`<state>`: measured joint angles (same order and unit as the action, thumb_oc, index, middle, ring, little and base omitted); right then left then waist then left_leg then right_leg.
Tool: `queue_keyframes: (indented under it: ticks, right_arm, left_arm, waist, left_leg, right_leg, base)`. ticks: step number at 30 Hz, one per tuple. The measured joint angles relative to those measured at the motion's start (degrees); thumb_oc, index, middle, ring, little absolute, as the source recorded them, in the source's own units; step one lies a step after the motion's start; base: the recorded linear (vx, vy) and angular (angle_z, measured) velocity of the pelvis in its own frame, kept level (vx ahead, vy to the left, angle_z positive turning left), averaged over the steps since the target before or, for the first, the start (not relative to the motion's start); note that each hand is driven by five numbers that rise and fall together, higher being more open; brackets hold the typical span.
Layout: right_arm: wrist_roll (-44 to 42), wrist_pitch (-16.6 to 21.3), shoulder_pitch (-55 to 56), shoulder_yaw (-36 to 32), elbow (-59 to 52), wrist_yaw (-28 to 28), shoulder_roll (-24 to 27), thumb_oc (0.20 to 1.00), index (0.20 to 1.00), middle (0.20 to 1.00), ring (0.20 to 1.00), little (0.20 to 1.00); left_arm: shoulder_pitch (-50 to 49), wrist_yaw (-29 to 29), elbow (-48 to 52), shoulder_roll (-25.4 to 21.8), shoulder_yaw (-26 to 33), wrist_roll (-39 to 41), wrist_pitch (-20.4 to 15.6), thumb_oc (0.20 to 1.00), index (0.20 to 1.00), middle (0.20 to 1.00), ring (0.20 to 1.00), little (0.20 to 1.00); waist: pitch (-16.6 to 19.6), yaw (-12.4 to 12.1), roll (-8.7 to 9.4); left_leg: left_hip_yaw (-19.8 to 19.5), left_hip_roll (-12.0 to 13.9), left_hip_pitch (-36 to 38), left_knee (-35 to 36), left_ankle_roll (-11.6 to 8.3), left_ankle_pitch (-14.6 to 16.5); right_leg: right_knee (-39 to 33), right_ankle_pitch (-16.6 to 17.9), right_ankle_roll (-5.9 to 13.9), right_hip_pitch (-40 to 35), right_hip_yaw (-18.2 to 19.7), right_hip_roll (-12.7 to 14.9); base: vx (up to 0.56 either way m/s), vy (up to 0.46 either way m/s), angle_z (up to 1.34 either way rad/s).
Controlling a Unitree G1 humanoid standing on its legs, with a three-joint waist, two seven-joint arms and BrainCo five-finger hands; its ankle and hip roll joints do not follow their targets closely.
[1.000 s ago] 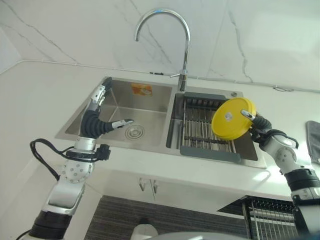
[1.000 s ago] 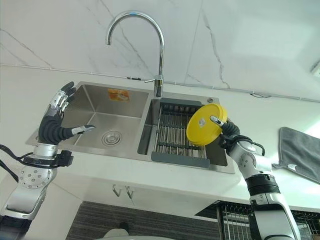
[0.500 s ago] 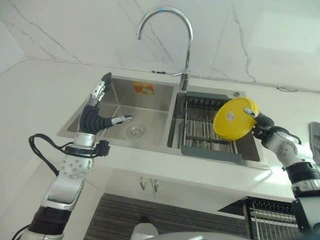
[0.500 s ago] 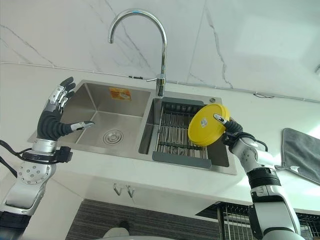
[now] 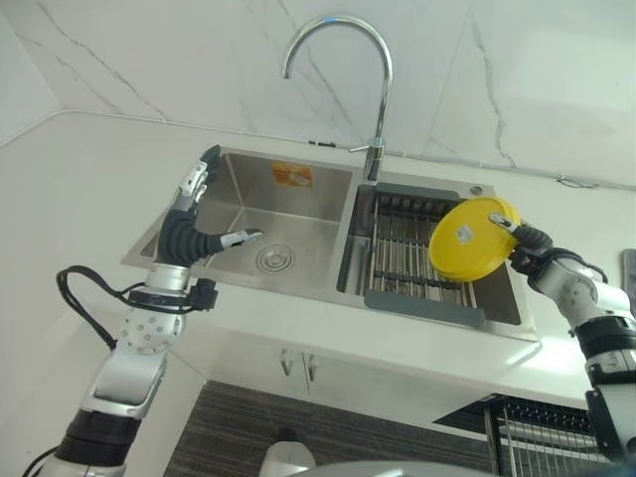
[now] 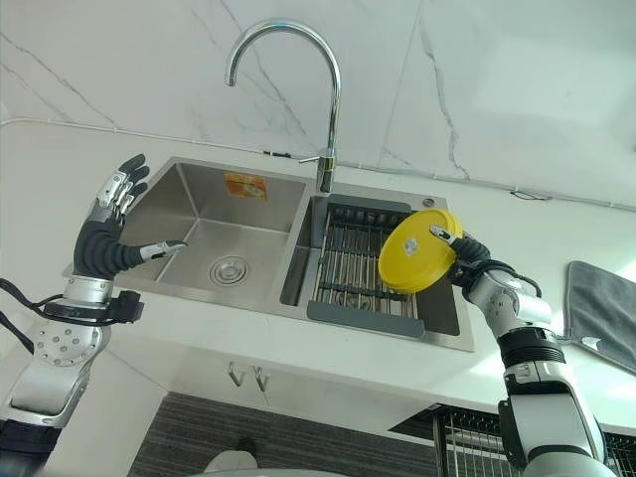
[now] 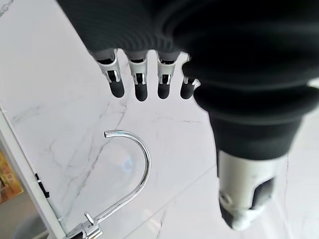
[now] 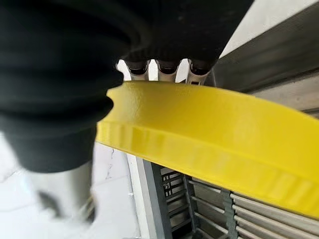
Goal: Place the dishes in the dishwasher.
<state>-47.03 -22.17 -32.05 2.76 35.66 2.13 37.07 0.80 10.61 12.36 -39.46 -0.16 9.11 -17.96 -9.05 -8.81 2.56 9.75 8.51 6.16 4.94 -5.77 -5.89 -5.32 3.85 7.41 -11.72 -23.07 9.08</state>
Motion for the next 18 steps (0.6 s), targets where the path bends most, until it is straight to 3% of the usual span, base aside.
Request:
queue_keyframes:
  ticks: [10, 14, 18]
  right_arm:
    - [4.66, -3.77, -3.41, 4.43, 6.62, -2.4, 0.66, 0.2, 0.2, 0.2, 0.2, 0.2]
    - [5.16, -3.67, -4.78, 5.55, 6.65, -2.06, 0.64, 0.2, 0.2, 0.2, 0.2, 0.2]
    - [-1.51, -1.21, -4.76, 5.27, 6.62, -1.59, -1.25, 0.2, 0.2, 0.2, 0.2, 0.2]
  left_arm:
    - [1.78, 0.04, -0.19, 0.0, -2.24, 0.04, 2.04, 1.0, 1.0, 1.0, 1.0, 1.0]
    - [2.14, 0.22, -1.54, 0.0, -2.29, 0.04, 2.66, 1.0, 1.0, 1.0, 1.0, 1.0]
    - [2.12, 0.52, -1.68, 0.08, -2.61, 1.04, 2.71, 1.0, 1.0, 1.0, 1.0, 1.0]
  waist:
    - [0.0, -0.79, 0.05]
    - [0.01, -1.04, 0.04]
    - [-0.01, -1.08, 0.01]
  left_leg:
    - [-0.24, -0.17, -0.08, -0.01, 0.0, -0.01]
    - [-0.27, -0.17, -0.05, -0.01, 0.0, -0.03]
    - [-0.98, -0.21, -0.08, -0.01, -0.05, -0.08]
  right_leg:
    - [0.01, 0.0, 0.0, -0.03, -0.22, 0.0]
    - [0.01, 0.01, -0.01, -0.08, -0.24, -0.01]
    - [0.01, -0.03, -0.06, -0.49, -0.93, -0.06]
  base:
    - [0.0, 0.026, 0.01]
    - [-0.01, 0.046, 0.0]
    - [-0.02, 0.012, 0.08]
